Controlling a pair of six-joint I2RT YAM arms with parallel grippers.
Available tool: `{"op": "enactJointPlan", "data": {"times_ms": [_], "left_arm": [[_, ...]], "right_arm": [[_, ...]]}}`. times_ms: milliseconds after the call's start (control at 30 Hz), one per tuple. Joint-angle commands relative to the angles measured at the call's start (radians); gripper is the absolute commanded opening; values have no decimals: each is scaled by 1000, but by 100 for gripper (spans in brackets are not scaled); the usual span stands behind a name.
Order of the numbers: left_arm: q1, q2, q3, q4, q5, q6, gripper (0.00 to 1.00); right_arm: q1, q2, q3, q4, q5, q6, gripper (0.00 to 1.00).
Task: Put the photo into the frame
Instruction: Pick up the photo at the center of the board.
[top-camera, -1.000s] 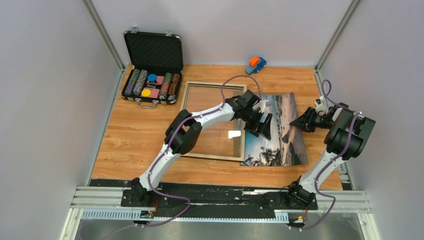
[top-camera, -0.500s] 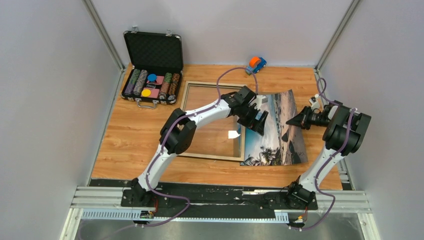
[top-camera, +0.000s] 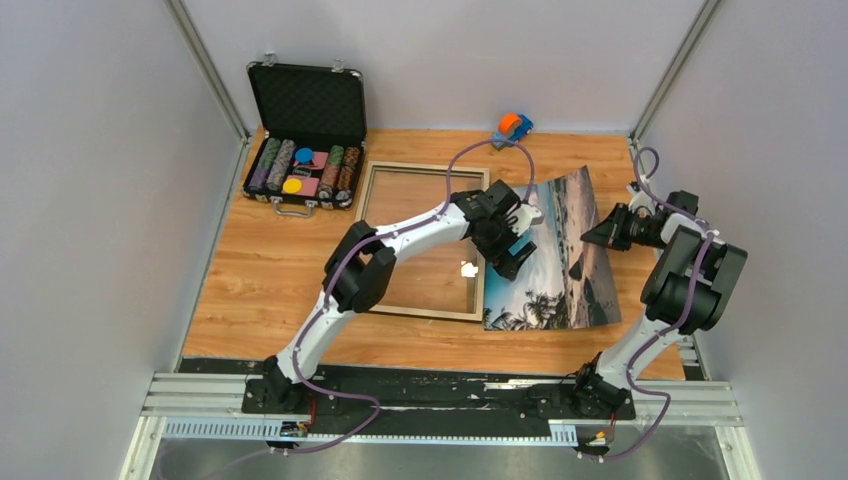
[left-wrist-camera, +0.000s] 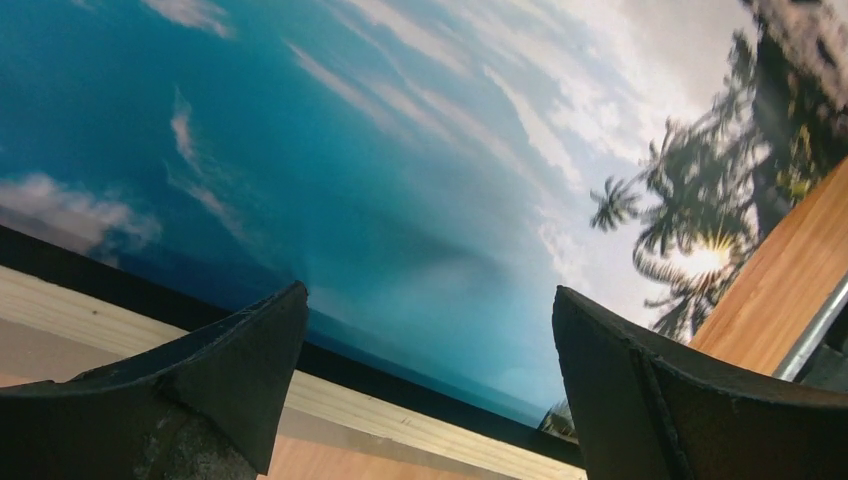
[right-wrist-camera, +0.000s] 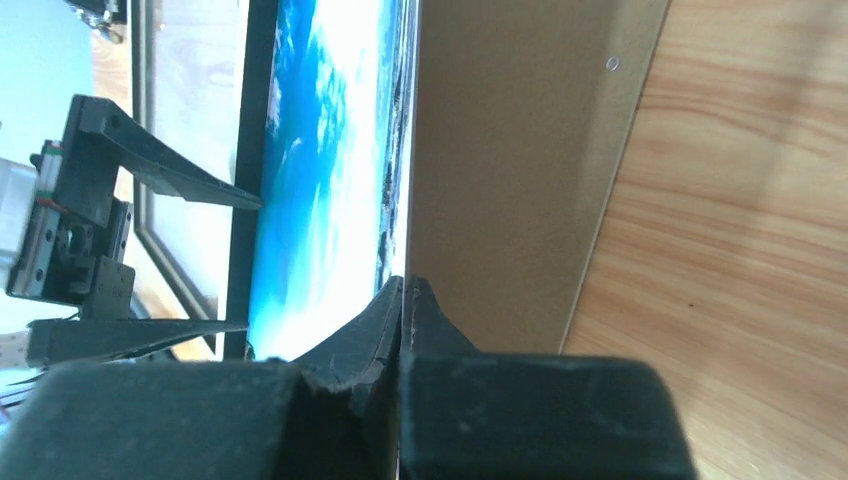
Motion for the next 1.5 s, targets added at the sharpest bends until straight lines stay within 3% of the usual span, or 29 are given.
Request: {"op": "enactJointPlan", "data": {"times_ms": [0, 333, 567, 867, 1200, 1467], "left_arm": [[-30, 15, 41, -58, -50, 99, 100], [-31, -22, 14, -73, -75, 80, 100], [-2, -65, 45, -47, 31, -77, 100], [69, -90, 202, 10, 192, -437, 100], [195, -143, 133, 237, 339, -906, 100], [240, -196, 80, 322, 380, -1026, 100]], "right_arm": [[3, -89, -8, 83, 55, -36, 0], [16, -159, -28, 75, 35, -12, 0], [33, -246, -36, 56, 34, 16, 0], [164, -406, -59, 77, 254, 113, 0], [427, -520, -68, 87, 569, 176, 0], [645, -532, -43, 88, 783, 178, 0]]}}
